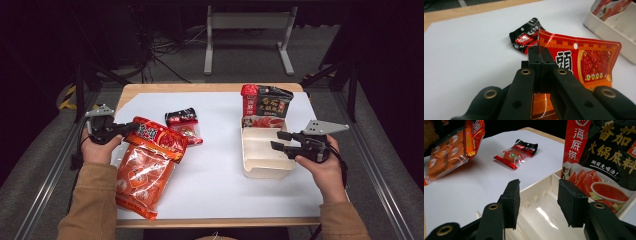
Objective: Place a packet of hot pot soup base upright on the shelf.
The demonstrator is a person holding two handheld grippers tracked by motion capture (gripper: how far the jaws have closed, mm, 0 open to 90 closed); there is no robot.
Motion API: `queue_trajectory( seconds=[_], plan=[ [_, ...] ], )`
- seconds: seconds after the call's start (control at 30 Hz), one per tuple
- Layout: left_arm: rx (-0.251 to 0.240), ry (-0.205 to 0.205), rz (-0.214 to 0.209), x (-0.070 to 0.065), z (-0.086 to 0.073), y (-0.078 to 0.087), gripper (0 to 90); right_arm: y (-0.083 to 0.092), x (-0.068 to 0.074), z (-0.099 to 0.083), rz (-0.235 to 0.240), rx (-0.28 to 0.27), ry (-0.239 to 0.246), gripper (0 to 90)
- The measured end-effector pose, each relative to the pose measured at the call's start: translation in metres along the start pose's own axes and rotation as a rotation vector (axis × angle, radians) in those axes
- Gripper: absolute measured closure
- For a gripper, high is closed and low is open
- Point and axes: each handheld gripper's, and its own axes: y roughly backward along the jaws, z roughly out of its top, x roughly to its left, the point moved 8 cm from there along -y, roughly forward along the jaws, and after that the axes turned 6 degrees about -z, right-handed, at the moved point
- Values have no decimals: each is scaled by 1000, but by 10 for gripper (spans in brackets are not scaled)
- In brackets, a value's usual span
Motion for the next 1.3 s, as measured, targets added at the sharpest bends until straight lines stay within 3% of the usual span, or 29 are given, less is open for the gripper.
queue_trajectory(
  seconds=[0.53,0.9,1.3],
  plan=[
    [-102,-128,-67,-45,30,32,900,1,5,7,10,-28,7,514],
    [-225,-177,-86,-74,46,57,900,1,8,12,16,-43,19,504],
    [-266,-214,-157,-97,55,71,900,-2,19,19,38,-63,19,487]
  ],
)
